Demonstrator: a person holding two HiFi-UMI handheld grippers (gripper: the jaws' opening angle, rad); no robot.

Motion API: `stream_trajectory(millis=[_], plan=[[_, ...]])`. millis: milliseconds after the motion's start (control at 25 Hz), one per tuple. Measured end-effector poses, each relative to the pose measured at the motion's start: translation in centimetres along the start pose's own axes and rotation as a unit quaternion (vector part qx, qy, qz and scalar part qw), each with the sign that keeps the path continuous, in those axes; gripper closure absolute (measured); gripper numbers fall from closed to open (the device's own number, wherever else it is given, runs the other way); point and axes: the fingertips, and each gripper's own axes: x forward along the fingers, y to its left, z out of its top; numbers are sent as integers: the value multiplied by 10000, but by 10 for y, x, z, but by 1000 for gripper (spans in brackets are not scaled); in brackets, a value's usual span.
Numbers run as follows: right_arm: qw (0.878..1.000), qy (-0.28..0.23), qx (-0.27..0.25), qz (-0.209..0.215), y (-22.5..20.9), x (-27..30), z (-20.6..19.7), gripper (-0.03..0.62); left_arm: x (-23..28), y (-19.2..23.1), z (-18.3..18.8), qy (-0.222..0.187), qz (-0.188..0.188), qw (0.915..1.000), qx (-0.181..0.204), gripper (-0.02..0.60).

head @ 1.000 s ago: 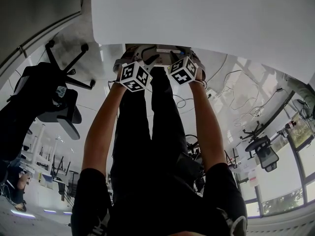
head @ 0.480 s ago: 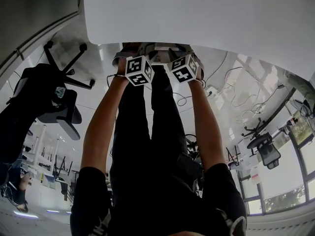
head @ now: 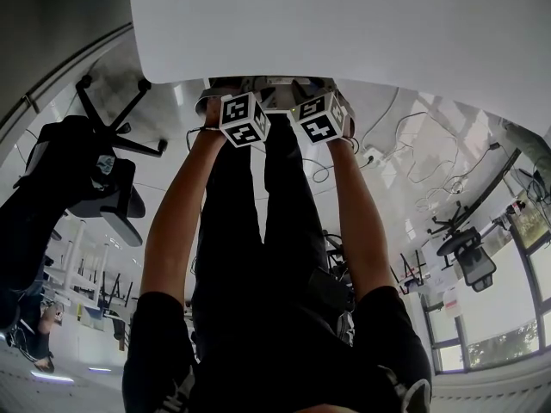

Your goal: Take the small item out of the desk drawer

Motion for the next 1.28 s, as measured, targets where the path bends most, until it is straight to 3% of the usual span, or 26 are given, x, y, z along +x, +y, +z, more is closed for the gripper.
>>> stream_trajectory(millis=[200,600,760,1280], plan=[[10000,-18,63,-13,0,1,2,453,8,1,-1,154,-70,9997,157,413],[9996,-104,264,25,-4,-2,3,453,22,2,-3,379,-128,9992,28,422],[9995,-123,299,38,-6,-3,2,453,25,3,-1,463,-136,9986,194,437],[9979,-395,516,-9,-11,-18,10,473,20,1,3,366,-86,9990,256,476]])
